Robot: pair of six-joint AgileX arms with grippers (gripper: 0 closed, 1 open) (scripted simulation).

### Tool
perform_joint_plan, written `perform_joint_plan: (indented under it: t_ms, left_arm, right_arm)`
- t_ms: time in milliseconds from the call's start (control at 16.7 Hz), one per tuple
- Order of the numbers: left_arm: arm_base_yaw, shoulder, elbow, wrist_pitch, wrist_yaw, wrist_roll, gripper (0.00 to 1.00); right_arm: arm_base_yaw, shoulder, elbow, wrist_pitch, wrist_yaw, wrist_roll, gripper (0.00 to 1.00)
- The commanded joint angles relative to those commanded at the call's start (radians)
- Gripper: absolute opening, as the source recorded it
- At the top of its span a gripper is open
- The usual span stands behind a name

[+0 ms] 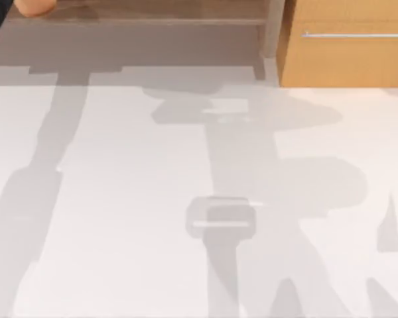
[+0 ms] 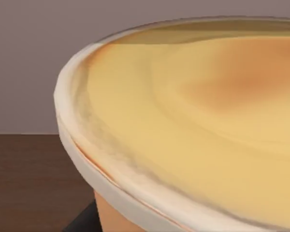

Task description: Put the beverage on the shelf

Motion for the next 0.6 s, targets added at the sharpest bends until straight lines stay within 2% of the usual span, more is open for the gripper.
perform_joint_plan:
  t_ms: [240, 600]
  left_arm:
    - [0.041, -0.015, 0.048, -0.081, 0.054, 0.007, 0.00]
    - [0.039, -0.013, 0.053, -0.090, 0.059, 0.010, 0.00]
  right_arm:
    - [0.000, 0.000, 0.000, 0.000, 0.000, 0.000, 1.00]
    - [0.000, 0.000, 0.000, 0.000, 0.000, 0.000, 1.00]
